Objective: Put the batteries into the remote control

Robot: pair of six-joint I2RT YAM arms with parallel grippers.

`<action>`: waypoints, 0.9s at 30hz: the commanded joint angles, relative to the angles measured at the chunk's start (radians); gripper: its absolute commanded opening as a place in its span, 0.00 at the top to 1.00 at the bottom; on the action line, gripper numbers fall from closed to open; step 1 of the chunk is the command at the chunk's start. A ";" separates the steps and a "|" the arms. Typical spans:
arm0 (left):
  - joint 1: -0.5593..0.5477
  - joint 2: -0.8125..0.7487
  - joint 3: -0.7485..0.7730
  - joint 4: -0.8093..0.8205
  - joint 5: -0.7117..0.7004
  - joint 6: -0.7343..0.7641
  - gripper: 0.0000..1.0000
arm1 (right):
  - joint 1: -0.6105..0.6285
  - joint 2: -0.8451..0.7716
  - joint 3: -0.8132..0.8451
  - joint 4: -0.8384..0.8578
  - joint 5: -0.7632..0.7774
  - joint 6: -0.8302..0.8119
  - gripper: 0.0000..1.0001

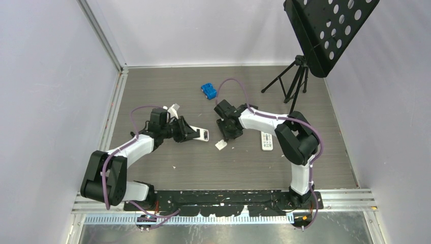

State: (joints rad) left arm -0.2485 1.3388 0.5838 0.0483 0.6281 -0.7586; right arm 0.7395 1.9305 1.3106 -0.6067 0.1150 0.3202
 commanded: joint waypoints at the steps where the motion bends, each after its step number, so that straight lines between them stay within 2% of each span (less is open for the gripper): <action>1: 0.003 -0.011 0.028 0.027 0.023 0.014 1.00 | 0.034 -0.057 -0.005 0.021 0.048 -0.015 0.52; 3: 0.002 -0.024 0.029 0.003 0.001 0.022 1.00 | 0.036 -0.066 0.013 -0.013 0.147 0.026 0.49; 6: 0.003 -0.052 0.038 -0.059 -0.065 0.045 1.00 | 0.068 -0.127 -0.006 0.002 0.218 0.033 0.36; 8: 0.003 -0.075 0.047 -0.122 -0.126 0.064 1.00 | 0.093 -0.166 -0.022 0.018 0.201 0.021 0.28; 13: 0.003 -0.129 0.063 -0.217 -0.251 0.097 1.00 | 0.158 -0.139 -0.016 0.033 0.096 -0.010 0.17; 21: 0.003 -0.169 0.076 -0.276 -0.276 0.119 1.00 | 0.196 -0.060 0.015 0.037 0.099 -0.041 0.15; 27: 0.003 -0.169 0.082 -0.281 -0.265 0.125 1.00 | 0.196 -0.025 0.019 0.042 0.065 -0.077 0.17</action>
State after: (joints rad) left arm -0.2481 1.1927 0.6224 -0.2306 0.3660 -0.6601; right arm 0.9390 1.8919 1.2869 -0.5907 0.2001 0.2783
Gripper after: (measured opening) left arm 0.222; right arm 0.844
